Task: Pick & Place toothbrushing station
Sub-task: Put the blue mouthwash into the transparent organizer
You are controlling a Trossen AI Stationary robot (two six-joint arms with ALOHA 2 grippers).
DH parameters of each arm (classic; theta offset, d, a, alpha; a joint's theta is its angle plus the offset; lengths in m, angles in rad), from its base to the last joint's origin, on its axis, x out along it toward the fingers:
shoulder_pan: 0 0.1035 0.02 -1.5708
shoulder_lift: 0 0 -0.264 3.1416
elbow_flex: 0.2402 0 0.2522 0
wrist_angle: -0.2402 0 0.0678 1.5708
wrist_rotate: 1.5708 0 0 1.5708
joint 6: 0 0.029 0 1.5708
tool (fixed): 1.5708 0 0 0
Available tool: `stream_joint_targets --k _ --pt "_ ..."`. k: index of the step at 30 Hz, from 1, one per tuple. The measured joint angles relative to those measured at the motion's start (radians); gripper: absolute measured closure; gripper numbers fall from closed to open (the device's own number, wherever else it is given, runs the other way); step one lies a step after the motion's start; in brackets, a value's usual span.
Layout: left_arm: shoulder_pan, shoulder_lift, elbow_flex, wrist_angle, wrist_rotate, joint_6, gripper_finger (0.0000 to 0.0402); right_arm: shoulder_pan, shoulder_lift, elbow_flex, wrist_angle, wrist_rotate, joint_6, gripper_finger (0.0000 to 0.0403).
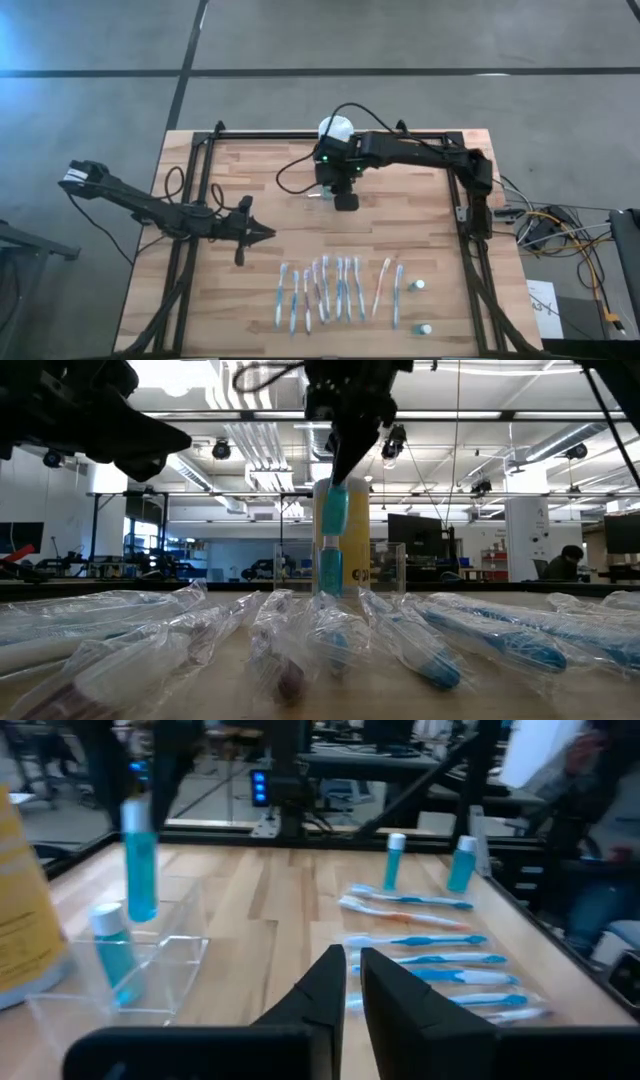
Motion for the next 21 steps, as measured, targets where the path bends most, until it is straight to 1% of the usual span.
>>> stream_joint_targets --k 3,7,11,15,21 --pt "0.000 0.000 -0.001 -0.001 0.026 -0.002 0.0358 0.000 0.071 0.061 -0.050 0.003 0.022 0.0315" --pt "0.000 0.000 -0.001 -0.003 0.028 -0.021 0.0358 0.002 0.158 0.161 -0.107 0.004 0.049 0.0315" --pt "0.000 0.001 -0.002 -0.010 0.037 -0.044 0.0358 -0.006 0.210 0.232 -0.143 0.015 0.061 0.0315" --pt "0.000 0.001 -0.002 -0.021 0.046 -0.065 0.0358 -0.009 0.224 0.243 -0.141 0.016 0.077 0.0315" --pt "-0.002 0.001 -0.002 -0.024 0.048 -0.076 0.0358 -0.008 0.224 0.199 -0.094 0.016 0.117 0.0315"
